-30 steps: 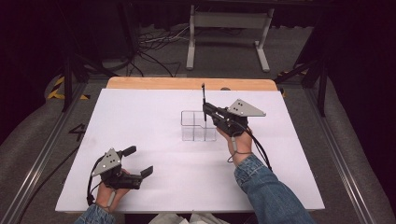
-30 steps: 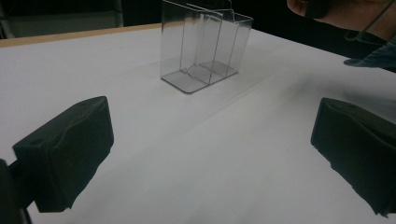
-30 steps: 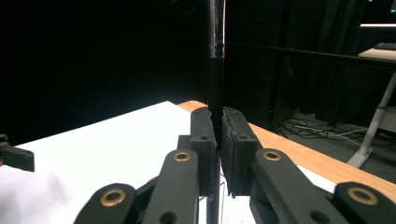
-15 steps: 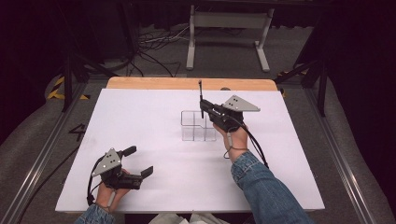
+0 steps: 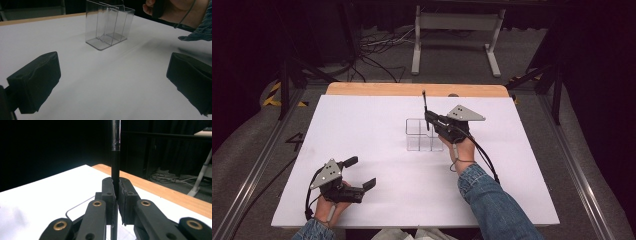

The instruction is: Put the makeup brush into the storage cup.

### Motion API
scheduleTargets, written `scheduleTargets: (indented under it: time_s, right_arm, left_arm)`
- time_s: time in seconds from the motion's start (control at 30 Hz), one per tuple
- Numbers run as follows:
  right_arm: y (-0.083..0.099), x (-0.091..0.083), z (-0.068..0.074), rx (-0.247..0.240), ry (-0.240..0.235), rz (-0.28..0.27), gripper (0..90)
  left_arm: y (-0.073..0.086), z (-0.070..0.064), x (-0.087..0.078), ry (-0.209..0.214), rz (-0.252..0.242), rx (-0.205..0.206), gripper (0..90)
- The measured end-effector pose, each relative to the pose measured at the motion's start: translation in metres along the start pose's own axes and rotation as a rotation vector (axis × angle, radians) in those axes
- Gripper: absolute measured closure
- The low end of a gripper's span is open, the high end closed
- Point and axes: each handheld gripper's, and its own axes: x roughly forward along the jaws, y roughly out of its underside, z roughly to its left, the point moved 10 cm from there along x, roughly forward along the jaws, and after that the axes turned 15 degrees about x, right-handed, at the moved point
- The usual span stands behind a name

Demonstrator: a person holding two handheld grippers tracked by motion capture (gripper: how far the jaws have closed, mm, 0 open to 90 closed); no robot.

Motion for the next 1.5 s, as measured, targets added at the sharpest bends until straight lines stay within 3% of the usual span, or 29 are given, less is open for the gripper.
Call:
scheduleTargets:
  time_s: [0.67,0.87,1.07,1.27,1.5]
  right_arm:
    - [0.017,0.002,-0.005,0.030,-0.004,0.067,82.3]
    - [0.010,-0.002,0.002,0.058,-0.053,0.047,40.5]
    - [0.005,-0.010,0.006,0.036,-0.064,0.049,15.2]
    - [-0.003,-0.027,0.007,0.005,-0.048,0.052,1.7]
    - [-0.014,-0.054,0.010,-0.005,-0.063,0.013,0.5]
  left_arm:
    - [0.000,0.000,0.001,0.002,0.000,-0.007,0.1]
    - [0.000,0.000,0.001,0.003,-0.001,-0.006,0.1]
    - [0.000,0.000,0.001,0.002,-0.001,-0.005,0.0]
    - [-0.001,0.000,0.000,0.006,-0.001,-0.009,0.1]
    - [-0.003,0.001,-0.002,0.007,-0.007,-0.017,0.0]
